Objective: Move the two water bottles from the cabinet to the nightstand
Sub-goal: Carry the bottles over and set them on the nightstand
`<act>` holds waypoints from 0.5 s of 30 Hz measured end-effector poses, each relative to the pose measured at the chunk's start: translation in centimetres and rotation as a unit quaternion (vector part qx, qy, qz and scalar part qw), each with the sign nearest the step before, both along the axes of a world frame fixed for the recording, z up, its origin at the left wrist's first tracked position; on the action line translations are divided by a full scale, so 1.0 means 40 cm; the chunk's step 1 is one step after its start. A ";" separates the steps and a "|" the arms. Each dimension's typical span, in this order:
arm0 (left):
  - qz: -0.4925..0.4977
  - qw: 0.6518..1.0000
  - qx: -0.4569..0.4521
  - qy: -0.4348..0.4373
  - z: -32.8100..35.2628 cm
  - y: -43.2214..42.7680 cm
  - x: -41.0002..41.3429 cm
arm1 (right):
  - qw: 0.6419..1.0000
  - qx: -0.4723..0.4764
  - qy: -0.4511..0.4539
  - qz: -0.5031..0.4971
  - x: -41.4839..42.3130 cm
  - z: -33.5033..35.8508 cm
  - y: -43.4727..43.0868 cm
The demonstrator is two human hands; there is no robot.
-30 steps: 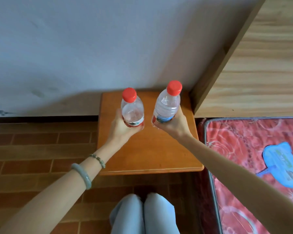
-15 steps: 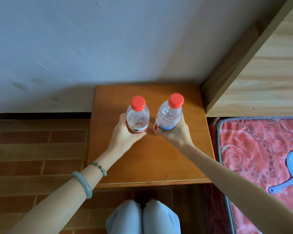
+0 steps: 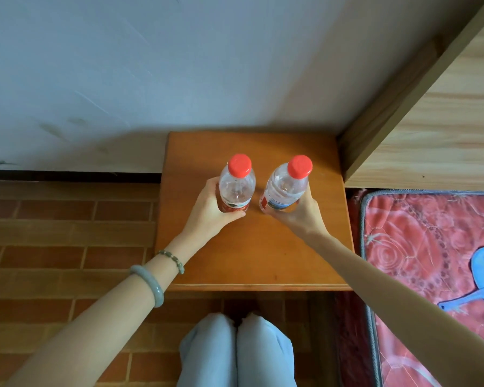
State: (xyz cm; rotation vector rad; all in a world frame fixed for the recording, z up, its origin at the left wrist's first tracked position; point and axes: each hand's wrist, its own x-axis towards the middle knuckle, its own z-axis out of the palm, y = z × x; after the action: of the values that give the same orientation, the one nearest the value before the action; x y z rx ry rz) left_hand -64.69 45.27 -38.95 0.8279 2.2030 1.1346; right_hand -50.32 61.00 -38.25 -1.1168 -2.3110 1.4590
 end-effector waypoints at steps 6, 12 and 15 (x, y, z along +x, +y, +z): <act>-0.010 0.994 -0.086 0.060 0.173 -0.043 0.012 | 0.996 0.066 -0.012 0.061 0.044 0.190 -0.011; -0.033 0.990 -0.087 0.105 0.456 -0.061 0.046 | 0.986 0.122 -0.051 0.097 0.076 0.476 -0.022; -0.046 0.986 -0.075 0.139 0.600 -0.067 0.052 | 0.979 0.156 -0.065 0.117 0.081 0.618 -0.030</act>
State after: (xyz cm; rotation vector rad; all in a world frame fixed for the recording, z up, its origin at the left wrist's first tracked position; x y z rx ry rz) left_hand -62.60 42.59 -14.94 1.0653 2.4109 0.8385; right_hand -47.08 59.80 -13.51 -0.9003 -2.7206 1.0611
